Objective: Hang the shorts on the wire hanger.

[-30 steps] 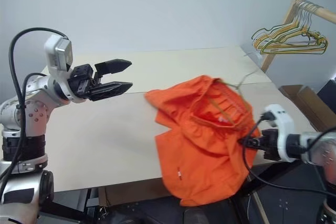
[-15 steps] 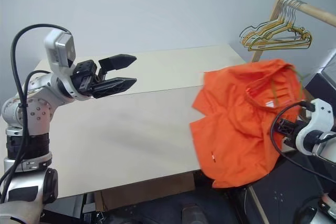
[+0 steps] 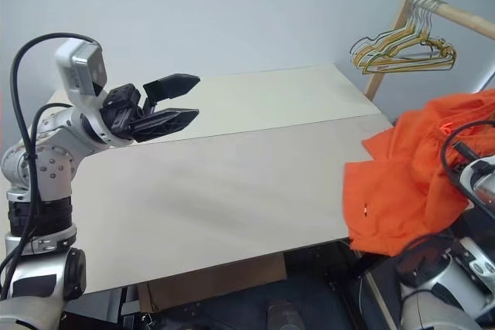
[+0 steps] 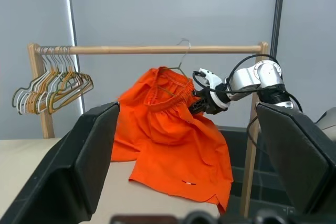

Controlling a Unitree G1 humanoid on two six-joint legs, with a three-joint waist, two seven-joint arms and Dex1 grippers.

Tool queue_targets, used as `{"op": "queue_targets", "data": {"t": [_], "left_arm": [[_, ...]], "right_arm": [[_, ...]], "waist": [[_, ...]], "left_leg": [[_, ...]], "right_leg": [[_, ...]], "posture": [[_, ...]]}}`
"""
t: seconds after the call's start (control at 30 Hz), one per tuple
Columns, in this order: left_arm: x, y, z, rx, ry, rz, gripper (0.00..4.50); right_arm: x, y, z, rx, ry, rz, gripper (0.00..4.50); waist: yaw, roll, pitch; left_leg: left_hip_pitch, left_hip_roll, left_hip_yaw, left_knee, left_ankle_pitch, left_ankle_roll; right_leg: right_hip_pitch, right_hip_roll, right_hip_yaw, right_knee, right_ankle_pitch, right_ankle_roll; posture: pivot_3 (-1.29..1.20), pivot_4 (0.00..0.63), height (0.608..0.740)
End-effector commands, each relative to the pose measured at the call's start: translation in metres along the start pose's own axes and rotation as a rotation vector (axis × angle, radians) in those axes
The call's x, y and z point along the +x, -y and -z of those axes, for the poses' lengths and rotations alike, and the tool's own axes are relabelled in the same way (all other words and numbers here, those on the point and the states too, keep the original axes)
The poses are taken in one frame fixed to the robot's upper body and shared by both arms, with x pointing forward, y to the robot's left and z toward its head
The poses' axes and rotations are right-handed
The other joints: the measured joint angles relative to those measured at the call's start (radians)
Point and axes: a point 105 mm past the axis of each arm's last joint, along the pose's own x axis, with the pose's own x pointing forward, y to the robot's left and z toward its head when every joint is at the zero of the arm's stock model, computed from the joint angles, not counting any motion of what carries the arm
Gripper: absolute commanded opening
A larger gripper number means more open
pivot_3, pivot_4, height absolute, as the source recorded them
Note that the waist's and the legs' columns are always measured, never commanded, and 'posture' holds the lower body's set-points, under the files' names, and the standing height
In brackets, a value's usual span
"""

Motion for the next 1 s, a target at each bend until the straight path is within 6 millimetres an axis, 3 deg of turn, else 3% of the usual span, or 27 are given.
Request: {"op": "queue_targets", "data": {"t": [0.03,0.27,0.43,0.67,0.8,1.0], "left_arm": [[0.002,0.003,-0.01,0.029,0.031,0.003,4.49],[0.006,0.008,-0.003,0.032,0.023,0.0,4.49],[0.005,0.01,-0.002,0.033,0.017,-0.005,4.49],[0.006,0.01,-0.001,0.034,0.014,-0.004,4.49],[0.006,0.011,0.0,0.033,0.01,-0.001,4.5],[0.004,0.011,0.0,0.036,0.005,-0.009,4.5]], "right_arm": [[-0.008,-0.002,-0.021,0.131,0.038,-0.004,0.0],[-0.003,0.017,-0.039,0.266,0.031,0.087,0.0],[0.001,0.025,-0.041,0.328,-0.007,0.115,0.0],[0.004,0.025,-0.042,0.261,0.014,0.144,0.0],[0.002,0.028,-0.046,0.163,0.103,0.206,1.05],[-0.007,0.032,-0.06,0.016,0.267,0.288,3.15]], "waist": [[0.0,0.003,0.001],[0.002,0.006,0.001],[-0.001,0.007,0.001],[-0.002,0.007,0.001],[-0.002,0.007,0.001],[-0.002,0.01,0.001]], "left_leg": [[0.0,0.0,0.0,0.0,0.0,0.0],[-0.001,-0.001,0.0,-0.001,0.0,0.0],[-0.001,-0.001,0.0,-0.001,0.0,0.0],[-0.001,-0.001,0.0,-0.001,0.0,0.0],[-0.001,-0.001,0.0,-0.001,0.0,0.0],[0.0,-0.001,0.0,-0.001,0.0,0.0]], "right_leg": [[0.0,0.0,0.0,0.0,0.0,0.0],[0.0,0.0,0.0,-0.001,0.0,0.0],[0.0,0.0,0.0,-0.002,0.0,0.0],[0.0,0.0,0.001,-0.002,0.0,0.0],[0.0,0.0,0.0,-0.002,0.0,0.0],[0.0,0.0,0.001,-0.002,0.0,0.001]], "posture": [[-0.25,0.0,0.74],[-0.25,0.0,0.74],[-0.24,0.0,0.74],[-0.24,0.0,0.74],[-0.24,0.0,0.74],[-0.23,0.0,0.74]]}}
